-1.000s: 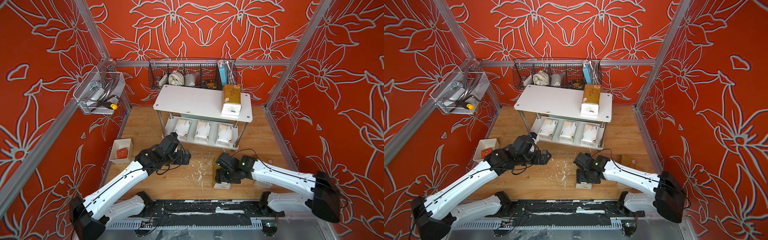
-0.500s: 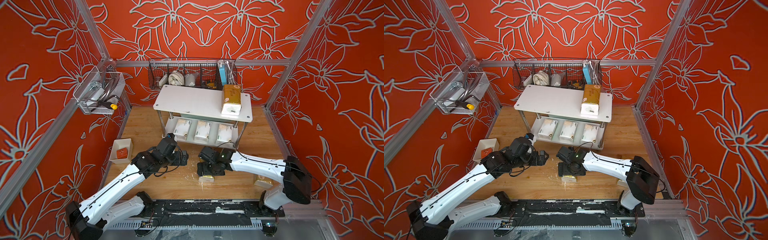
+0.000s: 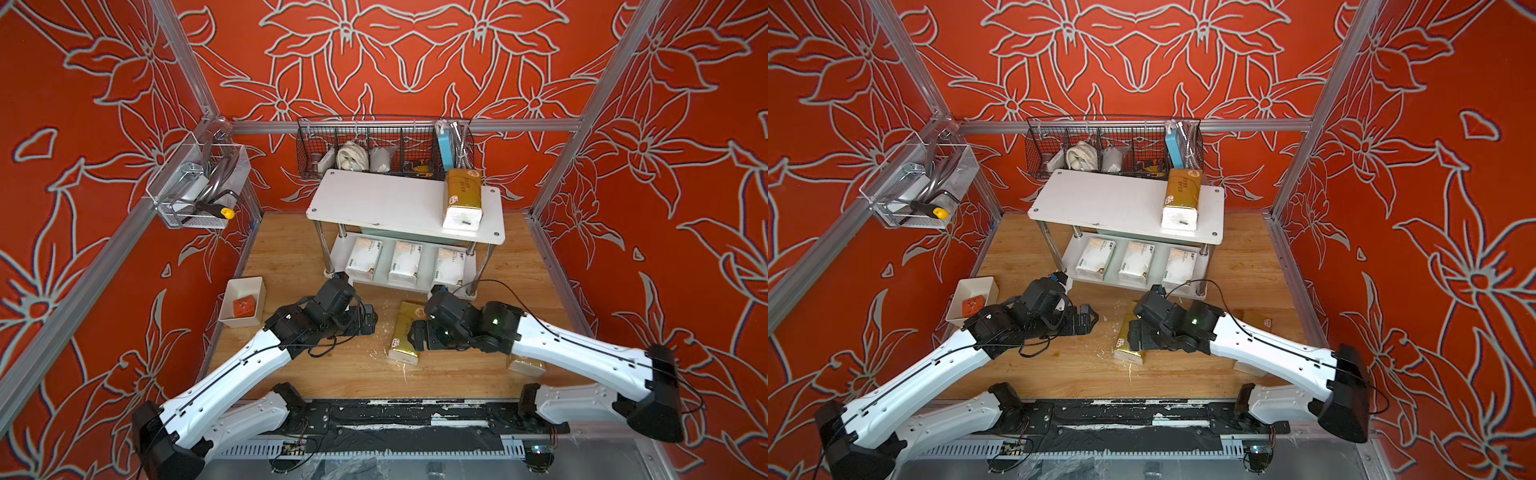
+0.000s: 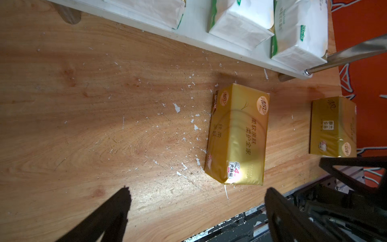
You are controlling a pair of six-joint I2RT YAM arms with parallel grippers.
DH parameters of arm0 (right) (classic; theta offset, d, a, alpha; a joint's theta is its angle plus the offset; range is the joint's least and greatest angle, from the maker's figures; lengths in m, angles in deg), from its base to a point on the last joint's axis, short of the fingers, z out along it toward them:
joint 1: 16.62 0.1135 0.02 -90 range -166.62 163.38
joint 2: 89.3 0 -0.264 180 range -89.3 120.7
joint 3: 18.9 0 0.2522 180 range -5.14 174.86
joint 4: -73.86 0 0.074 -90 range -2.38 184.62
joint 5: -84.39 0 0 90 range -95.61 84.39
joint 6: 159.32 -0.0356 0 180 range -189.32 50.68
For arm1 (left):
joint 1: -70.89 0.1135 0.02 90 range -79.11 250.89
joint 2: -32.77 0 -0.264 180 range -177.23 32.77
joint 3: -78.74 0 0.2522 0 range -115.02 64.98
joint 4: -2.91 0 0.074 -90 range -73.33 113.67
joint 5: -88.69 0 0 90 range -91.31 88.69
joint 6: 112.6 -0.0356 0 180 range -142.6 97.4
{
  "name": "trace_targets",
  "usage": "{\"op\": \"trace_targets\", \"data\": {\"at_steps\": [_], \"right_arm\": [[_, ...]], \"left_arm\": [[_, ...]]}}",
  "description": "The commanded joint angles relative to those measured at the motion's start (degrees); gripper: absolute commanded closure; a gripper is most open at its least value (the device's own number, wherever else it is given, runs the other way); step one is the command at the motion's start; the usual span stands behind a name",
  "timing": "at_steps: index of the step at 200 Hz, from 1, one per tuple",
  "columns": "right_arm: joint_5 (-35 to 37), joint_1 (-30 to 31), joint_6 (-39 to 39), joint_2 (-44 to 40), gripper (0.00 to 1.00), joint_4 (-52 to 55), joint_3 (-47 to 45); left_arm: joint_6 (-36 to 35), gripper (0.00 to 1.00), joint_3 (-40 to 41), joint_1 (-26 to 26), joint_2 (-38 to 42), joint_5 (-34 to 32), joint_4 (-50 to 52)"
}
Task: Place the tissue boxes on the shelf by color
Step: Pick up the box of tissues from the center of the board.
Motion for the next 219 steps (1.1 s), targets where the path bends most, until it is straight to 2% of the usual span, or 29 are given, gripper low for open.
{"op": "trace_targets", "data": {"at_steps": [1, 52, 108, 152, 219], "right_arm": [[4.29, -0.57, -1.92, -5.06, 0.01, 5.86, -3.68], [5.27, -2.63, -5.68, -18.32, 0.01, 9.49, -13.87], [4.33, -7.34, -6.92, -29.89, 0.01, 12.26, -21.69], [1.59, -11.57, -4.83, -33.27, 0.01, 13.09, -23.53], [-0.10, -14.07, -2.45, -32.33, 0.01, 12.29, -22.75]], "left_arm": [[2.52, 0.01, 0.23, -4.08, -3.16, -1.10, -1.62], [5.68, 0.01, -2.02, -14.66, -12.69, -6.78, -5.23], [6.55, 0.01, -6.52, -20.81, -23.99, -9.12, -7.32], [5.82, 0.01, -8.97, -22.61, -30.36, -9.68, -8.17], [4.02, 0.01, -8.98, -22.66, -36.14, -9.59, -10.79]]}}
